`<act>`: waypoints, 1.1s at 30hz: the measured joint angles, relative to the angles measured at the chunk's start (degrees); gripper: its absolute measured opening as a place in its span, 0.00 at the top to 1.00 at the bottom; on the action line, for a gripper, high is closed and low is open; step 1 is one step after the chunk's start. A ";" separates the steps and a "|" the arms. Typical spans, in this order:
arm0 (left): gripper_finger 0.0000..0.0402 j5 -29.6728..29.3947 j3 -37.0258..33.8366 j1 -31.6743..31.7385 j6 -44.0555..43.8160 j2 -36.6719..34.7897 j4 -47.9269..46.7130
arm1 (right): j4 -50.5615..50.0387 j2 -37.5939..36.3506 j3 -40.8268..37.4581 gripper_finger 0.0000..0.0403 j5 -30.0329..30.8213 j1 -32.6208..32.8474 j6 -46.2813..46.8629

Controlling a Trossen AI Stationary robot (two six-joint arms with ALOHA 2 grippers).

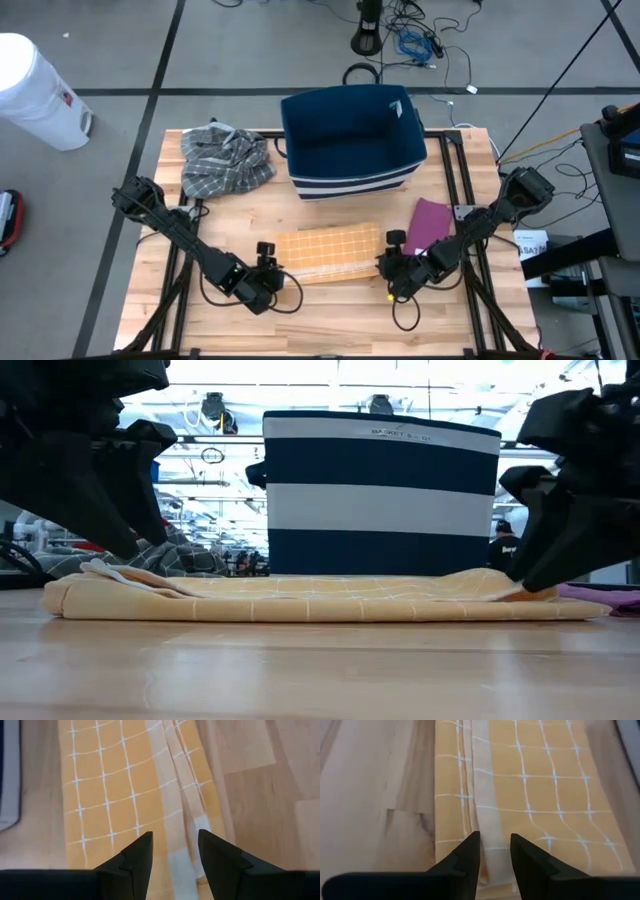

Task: Fold towel
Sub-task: Fold the yellow towel

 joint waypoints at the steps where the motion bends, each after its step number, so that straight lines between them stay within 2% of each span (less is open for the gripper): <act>1: 0.59 -0.13 0.00 0.00 0.39 0.00 -0.15 | 0.08 0.00 0.03 0.77 0.38 0.24 -0.11; 7: 0.59 0.71 0.00 0.00 0.24 0.00 -1.41 | 0.03 0.00 0.03 0.79 0.72 0.91 0.47; 13: 0.59 7.13 -0.82 1.69 -1.80 0.00 -0.63 | -0.12 0.00 0.03 0.79 0.37 0.91 2.54; 22: 0.59 9.36 -3.54 2.97 -6.04 0.00 -0.45 | -1.69 0.00 0.06 0.79 -6.11 1.07 6.95; 28: 0.59 11.22 -3.52 2.65 -6.05 0.00 -2.52 | -1.14 0.00 1.44 0.79 -7.03 2.98 6.02; 30: 0.59 11.24 -3.52 2.64 -6.06 0.00 -2.58 | -0.23 0.00 2.22 0.77 -6.97 3.61 4.87; 33: 0.59 11.35 -3.06 2.47 -6.02 -0.36 -2.48 | 1.88 0.00 2.98 0.69 -6.84 4.33 2.34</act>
